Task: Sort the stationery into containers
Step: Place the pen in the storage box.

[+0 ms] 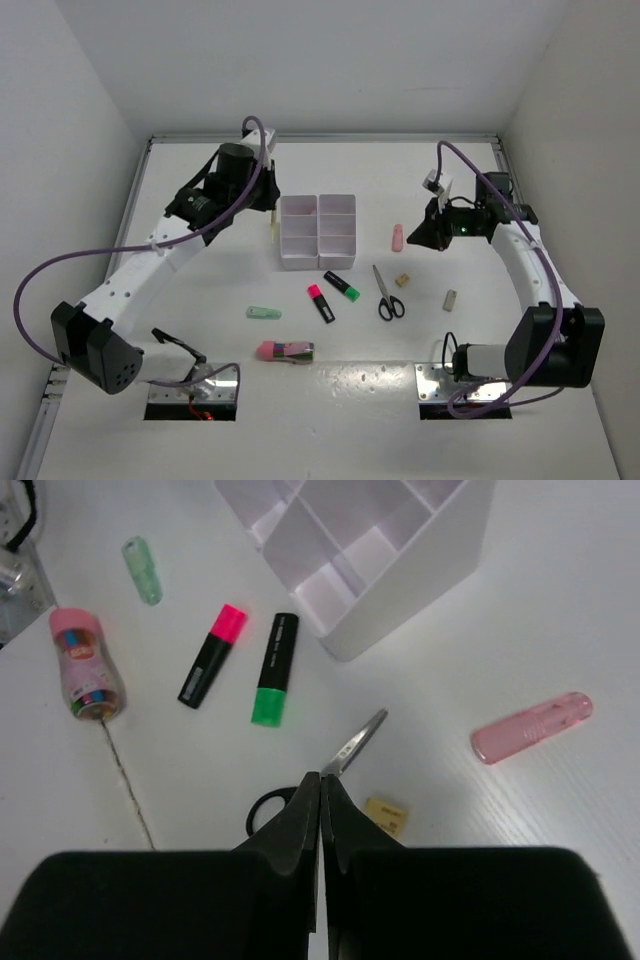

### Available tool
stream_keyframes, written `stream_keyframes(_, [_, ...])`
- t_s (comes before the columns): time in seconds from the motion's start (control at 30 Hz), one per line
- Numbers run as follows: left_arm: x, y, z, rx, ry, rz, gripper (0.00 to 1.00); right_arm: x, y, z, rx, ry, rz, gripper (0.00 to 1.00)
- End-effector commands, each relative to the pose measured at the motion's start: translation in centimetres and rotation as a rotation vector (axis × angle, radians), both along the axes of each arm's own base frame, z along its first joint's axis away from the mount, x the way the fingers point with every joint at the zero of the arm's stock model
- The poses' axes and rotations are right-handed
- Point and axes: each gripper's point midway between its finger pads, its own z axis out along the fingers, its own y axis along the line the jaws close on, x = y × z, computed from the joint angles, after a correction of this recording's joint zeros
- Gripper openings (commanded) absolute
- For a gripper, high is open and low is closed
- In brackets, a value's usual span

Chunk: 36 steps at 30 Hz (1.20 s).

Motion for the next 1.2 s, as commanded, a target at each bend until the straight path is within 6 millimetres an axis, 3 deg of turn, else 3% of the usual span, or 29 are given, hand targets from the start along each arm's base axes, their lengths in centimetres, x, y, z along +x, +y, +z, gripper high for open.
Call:
stream_keyframes(0.0, [0.3,-1.3,4.6,-0.117,-0.153,-0.027,0.0,3.1,-1.0,2.1,-0.024,-0.085,-0.12,0.0])
stream_keyframes(0.1, [0.1,-1.8,6.2,-0.152,-0.208,-0.048,0.0,4.3,-1.9,3.0,-0.043,-0.153,-0.227,0.0])
stream_keyframes(0.3, [-0.2,-2.9,6.5,-0.191,-0.246,-0.099,0.0,5.4,-4.0,4.4,-0.064,-0.245,-0.418,0.0])
stream_keyframes(0.33, [0.1,-3.1,7.3,-0.208,-0.278,-0.1,0.0,5.8,-4.6,5.4,-0.074,-0.287,-0.462,0.0])
stream_keyframes(0.4, [0.0,-3.3,7.3,-0.22,-0.295,-0.109,0.0,6.0,-5.5,4.7,-0.08,-0.278,-0.55,0.0])
stream_keyframes(0.43, [0.0,-3.4,8.8,-0.248,-0.345,-0.119,0.0,6.1,-5.8,4.6,-0.076,-0.291,-0.574,0.07])
stream_keyframes(0.47, [0.1,-3.5,8.8,-0.252,-0.355,-0.12,0.0,6.0,-5.8,4.7,-0.068,-0.295,-0.579,0.15])
stream_keyframes(0.5, [0.1,-3.5,9.0,-0.262,-0.374,-0.12,0.0,5.9,-5.6,5.0,-0.066,-0.311,-0.564,0.3])
stream_keyframes(0.53, [0.4,-3.6,9.9,-0.273,-0.422,-0.125,0.0,5.7,-5.3,4.9,-0.062,-0.307,-0.543,0.76])
stream_keyframes(0.6, [0.6,-3.7,10.0,-0.286,-0.448,-0.125,0.0,5.3,-4.4,4.9,-0.034,-0.3,-0.486,0.91])
stream_keyframes(0.63, [1.0,-3.9,10.4,-0.295,-0.468,-0.126,0.0,4.9,-3.8,4.8,-0.015,-0.288,-0.455,0.82])
stream_keyframes(0.67, [1.6,-4.3,9.8,-0.291,-0.46,-0.125,0.0,4.9,-3.7,4.9,-0.014,-0.294,-0.442,0.6])
stream_keyframes(0.7, [1.9,-4.5,9.8,-0.295,-0.468,-0.126,0.0,4.9,-3.7,4.9,-0.014,-0.294,-0.442,0.01])
stream_keyframes(0.83, [3.1,-5.4,8.8,-0.297,-0.472,-0.126,0.0,4.8,-3.6,5.2,-0.01,-0.323,-0.442,0.0])
stream_keyframes(1.17, [5.6,-5.0,6.4,-0.223,-0.47,-0.041,0.0,4.4,-3.1,4.7,0.009,-0.327,-0.414,0.0])
